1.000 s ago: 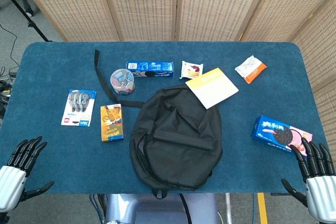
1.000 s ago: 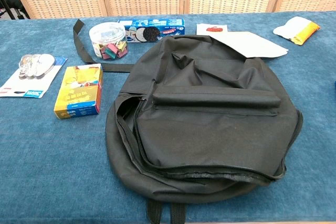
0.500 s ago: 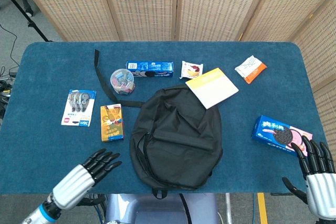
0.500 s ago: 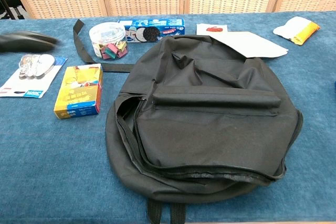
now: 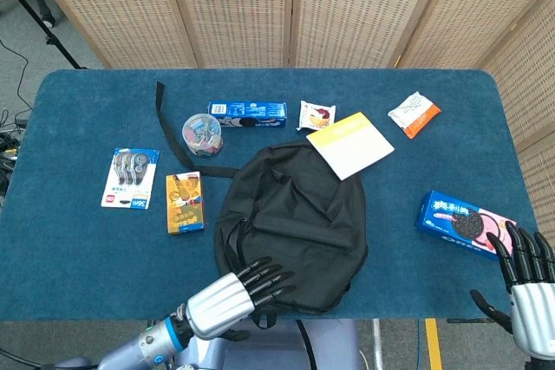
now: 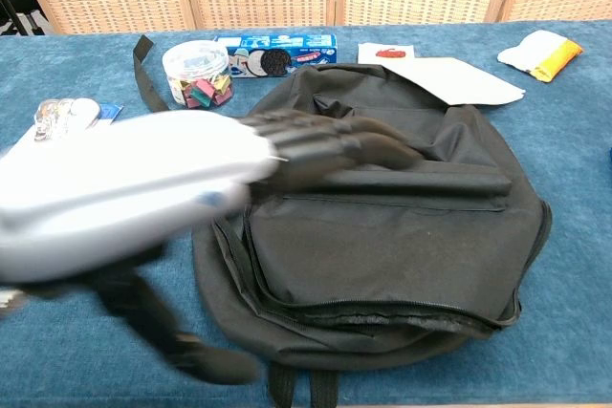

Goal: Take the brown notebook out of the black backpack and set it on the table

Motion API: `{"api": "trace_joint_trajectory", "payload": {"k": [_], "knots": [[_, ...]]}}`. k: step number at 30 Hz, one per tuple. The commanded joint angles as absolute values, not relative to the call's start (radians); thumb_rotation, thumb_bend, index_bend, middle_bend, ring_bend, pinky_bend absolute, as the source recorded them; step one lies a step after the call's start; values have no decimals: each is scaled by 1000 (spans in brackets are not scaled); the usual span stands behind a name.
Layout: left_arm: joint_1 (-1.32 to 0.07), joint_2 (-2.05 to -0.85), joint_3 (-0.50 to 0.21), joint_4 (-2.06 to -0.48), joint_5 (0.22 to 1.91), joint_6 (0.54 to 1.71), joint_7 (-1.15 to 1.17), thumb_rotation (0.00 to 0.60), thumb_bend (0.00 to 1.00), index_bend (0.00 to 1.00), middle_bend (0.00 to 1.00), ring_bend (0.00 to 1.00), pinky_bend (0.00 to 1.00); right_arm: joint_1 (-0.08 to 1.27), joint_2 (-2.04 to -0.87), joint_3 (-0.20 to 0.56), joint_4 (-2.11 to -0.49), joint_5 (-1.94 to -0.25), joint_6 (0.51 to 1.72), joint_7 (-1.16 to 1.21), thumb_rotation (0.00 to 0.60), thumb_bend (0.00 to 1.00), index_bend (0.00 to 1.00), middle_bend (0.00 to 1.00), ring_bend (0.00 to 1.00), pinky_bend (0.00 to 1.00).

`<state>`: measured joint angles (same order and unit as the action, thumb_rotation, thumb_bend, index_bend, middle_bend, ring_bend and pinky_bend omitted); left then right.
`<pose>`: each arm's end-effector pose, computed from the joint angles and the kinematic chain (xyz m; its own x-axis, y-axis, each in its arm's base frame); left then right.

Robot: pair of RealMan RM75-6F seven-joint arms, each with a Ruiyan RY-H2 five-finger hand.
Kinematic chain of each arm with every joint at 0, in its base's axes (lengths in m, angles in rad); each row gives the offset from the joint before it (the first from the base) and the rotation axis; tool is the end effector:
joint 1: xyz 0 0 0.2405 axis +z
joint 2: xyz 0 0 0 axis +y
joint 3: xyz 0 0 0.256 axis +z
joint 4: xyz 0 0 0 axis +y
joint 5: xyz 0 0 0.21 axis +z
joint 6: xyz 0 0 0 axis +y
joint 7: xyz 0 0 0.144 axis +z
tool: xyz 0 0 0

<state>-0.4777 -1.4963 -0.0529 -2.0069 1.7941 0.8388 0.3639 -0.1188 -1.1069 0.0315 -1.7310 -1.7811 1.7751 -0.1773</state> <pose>-0.0559 0.1624 -0.0126 0.4097 0.3344 0.8487 0.5903 -0.8065 0.0328 -0.2681 -0.1123 0.1777 0.4378 0.2122 0.8737 -0.8857 -0.0654 0.4597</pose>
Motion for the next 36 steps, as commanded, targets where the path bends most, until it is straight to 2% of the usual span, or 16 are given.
{"api": "trace_joint_trajectory", "payload": {"k": [1,8,20,25,28,32,36], "knots": [[-538,-1608,-109,-1966,1670,752,474,600,0,0,0,0,0,-118,-1105,33,-1731,-1777,1776,-172,600,0,103,0,0,0],[-582,-1708,-130,-1908,1550,741,590,600,0,0,0,0,0,-117,-1098,37,-1730,-1763,1775,-153,600,0,103,0,0,0],[-649,-1776,-140,-1848,1459,778,651,600,1,0,0,0,0,-115,-1094,36,-1732,-1761,1776,-146,600,0,103,0,0,0],[-673,-1799,-140,-1820,1451,796,638,600,51,2,0,0,20,-115,-1093,34,-1731,-1760,1774,-146,600,0,103,0,0,0],[-687,-1815,-137,-1796,1455,815,639,600,76,40,0,0,101,-114,-1094,34,-1732,-1761,1772,-148,600,0,103,0,0,0],[-701,-1828,-130,-1772,1453,831,640,600,110,153,7,0,201,-114,-1094,33,-1731,-1760,1770,-148,600,0,103,0,0,0],[-707,-1840,-123,-1758,1457,853,633,600,173,319,116,58,267,-114,-1093,32,-1731,-1759,1770,-148,600,0,103,0,0,0]]}}
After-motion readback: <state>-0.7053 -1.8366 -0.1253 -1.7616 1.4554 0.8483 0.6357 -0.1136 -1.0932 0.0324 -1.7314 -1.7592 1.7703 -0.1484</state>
